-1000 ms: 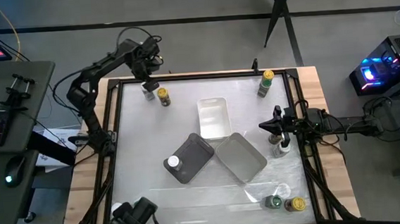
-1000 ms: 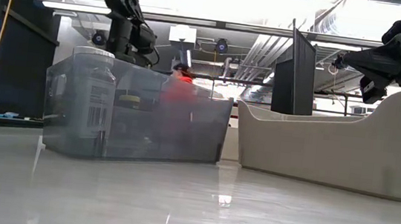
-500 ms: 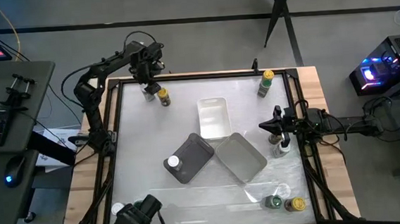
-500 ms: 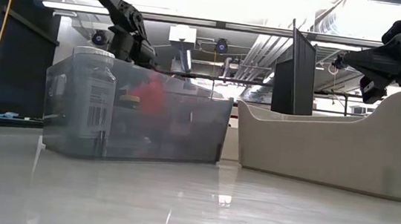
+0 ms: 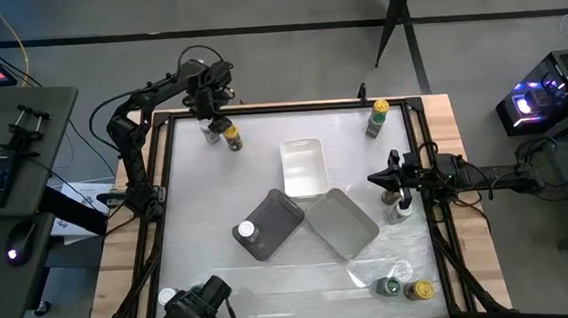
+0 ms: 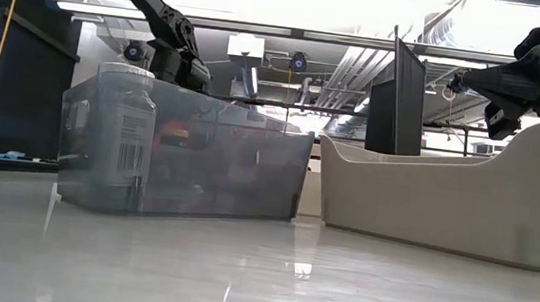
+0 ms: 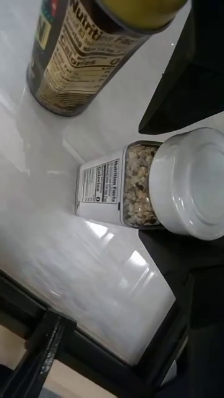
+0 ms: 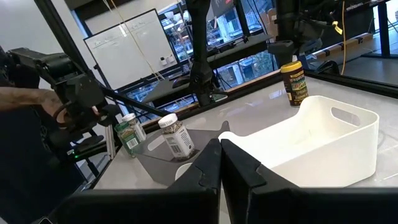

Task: Sort spices by type
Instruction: Put the white seasoning bottle into the black bin

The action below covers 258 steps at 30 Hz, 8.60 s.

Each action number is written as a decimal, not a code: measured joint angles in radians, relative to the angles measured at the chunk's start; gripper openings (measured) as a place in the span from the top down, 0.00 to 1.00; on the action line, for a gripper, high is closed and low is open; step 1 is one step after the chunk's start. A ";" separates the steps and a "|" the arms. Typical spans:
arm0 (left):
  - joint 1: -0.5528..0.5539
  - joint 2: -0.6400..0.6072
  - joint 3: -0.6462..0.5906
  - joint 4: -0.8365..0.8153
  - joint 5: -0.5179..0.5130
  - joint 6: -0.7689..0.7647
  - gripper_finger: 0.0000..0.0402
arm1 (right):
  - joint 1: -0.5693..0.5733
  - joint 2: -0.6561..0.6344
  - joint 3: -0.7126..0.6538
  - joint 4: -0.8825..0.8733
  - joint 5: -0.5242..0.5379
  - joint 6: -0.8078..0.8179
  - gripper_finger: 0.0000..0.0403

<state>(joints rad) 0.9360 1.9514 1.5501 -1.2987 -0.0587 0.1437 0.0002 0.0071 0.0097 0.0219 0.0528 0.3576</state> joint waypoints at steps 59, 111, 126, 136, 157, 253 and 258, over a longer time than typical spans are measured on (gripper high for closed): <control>-1.032 -0.114 0.132 0.010 0.009 0.331 0.57 | 0.000 0.000 0.000 0.000 0.000 0.000 1.00; -1.133 -0.025 0.132 -0.010 0.019 0.270 0.56 | 0.000 0.000 0.000 0.000 0.000 0.000 1.00; -1.133 -0.024 0.023 0.043 -0.006 0.343 0.54 | 0.000 0.000 0.000 0.000 0.000 0.000 1.00; -1.133 -0.025 -0.002 0.061 -0.028 0.333 0.53 | 0.000 0.000 0.000 0.000 0.000 0.000 1.00; -1.128 -0.026 0.102 -0.035 -0.037 0.296 0.34 | 0.000 0.000 0.000 0.000 0.000 0.000 1.00; -1.069 0.015 0.099 0.097 -0.029 0.536 1.00 | 0.000 0.007 0.000 0.000 0.000 0.000 1.00; -1.014 0.013 0.194 0.009 -0.039 0.513 1.00 | 0.000 0.007 0.000 0.000 0.000 0.000 1.00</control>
<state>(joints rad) -0.0777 1.9640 1.7444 -1.2895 -0.0975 0.6571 -0.0002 0.0139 0.0097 0.0219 0.0528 0.3576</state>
